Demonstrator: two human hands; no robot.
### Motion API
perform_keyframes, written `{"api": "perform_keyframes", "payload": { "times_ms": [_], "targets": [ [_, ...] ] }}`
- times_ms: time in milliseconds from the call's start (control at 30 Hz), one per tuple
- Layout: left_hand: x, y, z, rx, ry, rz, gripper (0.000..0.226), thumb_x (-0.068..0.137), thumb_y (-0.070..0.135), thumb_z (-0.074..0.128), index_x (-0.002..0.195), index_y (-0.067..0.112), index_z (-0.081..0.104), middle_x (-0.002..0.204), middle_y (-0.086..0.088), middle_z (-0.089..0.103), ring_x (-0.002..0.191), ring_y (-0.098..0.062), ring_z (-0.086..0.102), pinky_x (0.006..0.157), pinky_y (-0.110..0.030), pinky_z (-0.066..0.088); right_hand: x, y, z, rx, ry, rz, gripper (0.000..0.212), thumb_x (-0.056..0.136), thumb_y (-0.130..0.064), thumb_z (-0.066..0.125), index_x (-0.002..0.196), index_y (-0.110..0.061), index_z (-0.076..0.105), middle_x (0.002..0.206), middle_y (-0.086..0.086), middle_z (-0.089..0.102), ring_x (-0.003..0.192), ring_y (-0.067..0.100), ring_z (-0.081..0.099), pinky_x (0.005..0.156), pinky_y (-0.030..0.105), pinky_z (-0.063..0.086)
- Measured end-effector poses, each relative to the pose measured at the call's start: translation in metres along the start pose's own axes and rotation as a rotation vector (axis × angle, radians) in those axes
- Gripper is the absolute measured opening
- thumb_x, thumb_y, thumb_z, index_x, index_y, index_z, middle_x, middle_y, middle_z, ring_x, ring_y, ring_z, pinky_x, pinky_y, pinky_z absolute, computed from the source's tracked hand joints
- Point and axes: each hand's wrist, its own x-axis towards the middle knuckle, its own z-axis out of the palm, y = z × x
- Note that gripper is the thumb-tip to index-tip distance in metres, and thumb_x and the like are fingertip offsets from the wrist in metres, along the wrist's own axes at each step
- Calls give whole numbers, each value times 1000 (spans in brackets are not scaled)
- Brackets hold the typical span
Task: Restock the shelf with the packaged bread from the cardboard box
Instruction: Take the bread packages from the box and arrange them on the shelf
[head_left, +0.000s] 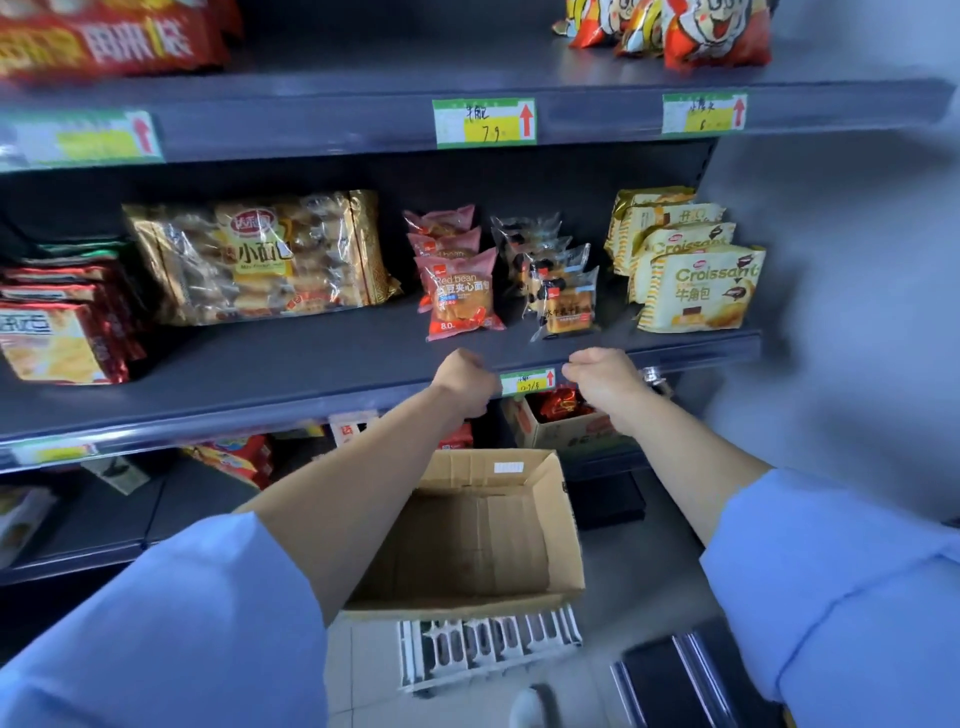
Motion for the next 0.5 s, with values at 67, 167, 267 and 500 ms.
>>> {"api": "perform_keyframes", "payload": {
  "times_ms": [67, 167, 267, 500],
  "targets": [
    [-10, -13, -4, -12, -13, -24, 16, 87, -1, 55, 100, 7, 52, 93, -12, 52, 84, -25, 51, 71, -34, 49, -16, 5, 7, -15, -8, 13, 37, 95, -16, 53, 130, -6, 56, 134, 10, 56, 121, 25, 52, 95, 31, 41],
    [-21, -34, -5, -23, -53, -61, 31, 86, -3, 53, 117, -6, 51, 95, -13, 59, 95, -33, 63, 92, -43, 55, -37, 13, 17, -24, -26, 48, 35, 96, -13, 51, 127, 1, 56, 134, 16, 56, 123, 30, 51, 101, 36, 41],
    [-34, -48, -1, -19, -46, -88, 39, 85, -5, 52, 124, -7, 51, 96, -16, 56, 84, -29, 59, 89, -45, 54, -52, 24, 23, -60, -76, 80, 36, 97, -14, 51, 130, -2, 54, 137, 13, 53, 125, 28, 50, 100, 34, 39],
    [-54, -80, 6, -77, 30, -184, 38, 91, 0, 53, 129, 3, 50, 88, -7, 54, 90, -23, 57, 91, -36, 53, -59, 45, 30, -101, -174, 114, 34, 95, -11, 51, 125, 5, 55, 135, 19, 54, 125, 33, 50, 106, 42, 39]
  ]
}}
